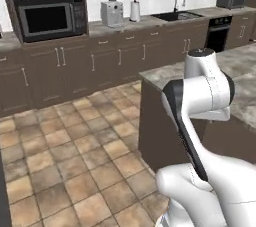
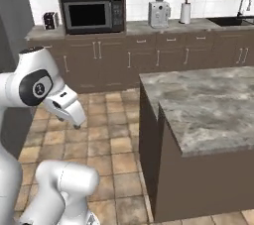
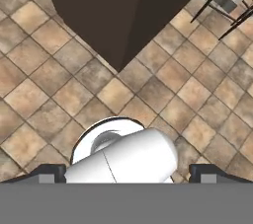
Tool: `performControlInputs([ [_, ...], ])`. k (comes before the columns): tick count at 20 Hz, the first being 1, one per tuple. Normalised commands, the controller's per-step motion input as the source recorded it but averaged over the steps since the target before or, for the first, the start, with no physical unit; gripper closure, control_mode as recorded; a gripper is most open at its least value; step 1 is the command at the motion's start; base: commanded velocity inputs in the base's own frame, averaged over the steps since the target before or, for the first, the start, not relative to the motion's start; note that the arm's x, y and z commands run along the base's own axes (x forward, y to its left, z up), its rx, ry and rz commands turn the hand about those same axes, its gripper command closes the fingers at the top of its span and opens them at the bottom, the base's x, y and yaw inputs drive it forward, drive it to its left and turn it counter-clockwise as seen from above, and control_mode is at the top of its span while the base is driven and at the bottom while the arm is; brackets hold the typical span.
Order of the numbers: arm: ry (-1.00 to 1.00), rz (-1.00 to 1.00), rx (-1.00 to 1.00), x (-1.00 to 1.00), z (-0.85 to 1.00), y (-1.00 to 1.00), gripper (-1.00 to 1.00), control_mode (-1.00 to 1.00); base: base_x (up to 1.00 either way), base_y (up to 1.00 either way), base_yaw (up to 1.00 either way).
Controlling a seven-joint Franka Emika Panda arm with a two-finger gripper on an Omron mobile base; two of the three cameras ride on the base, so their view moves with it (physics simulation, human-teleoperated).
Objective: Place the cold items (orange and pear) from the fridge in one tupperware on the dining counter. Place the warm items (hot dog and kebab skewer) in the stove area in another tupperware.
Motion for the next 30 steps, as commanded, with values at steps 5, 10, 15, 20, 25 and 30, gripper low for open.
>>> performControlInputs([
  [5,0.00,0.00,0.00,0.00,0.00,0.00,-1.00,1.00,0.77,0.95,-0.83],
  [10,0.00,0.00,0.00,0.00,0.00,0.00,-1.00,1.00,0.78,1.00,-0.83],
  [15,0.00,0.00,0.00,0.00,0.00,0.00,-1.00,1.00,0.81,1.00,-0.78],
  [20,0.00,0.00,0.00,0.00,0.00,0.00,-1.00,1.00,0.68,1.00,-0.67],
  [25,0.00,0.00,0.00,0.00,0.00,0.00,-1.00,1.00,0.12,1.00,-0.37],
  [30,0.00,0.00,0.00,0.00,0.00,0.00,-1.00,1.00,0.08,1.00,-0.32],
])
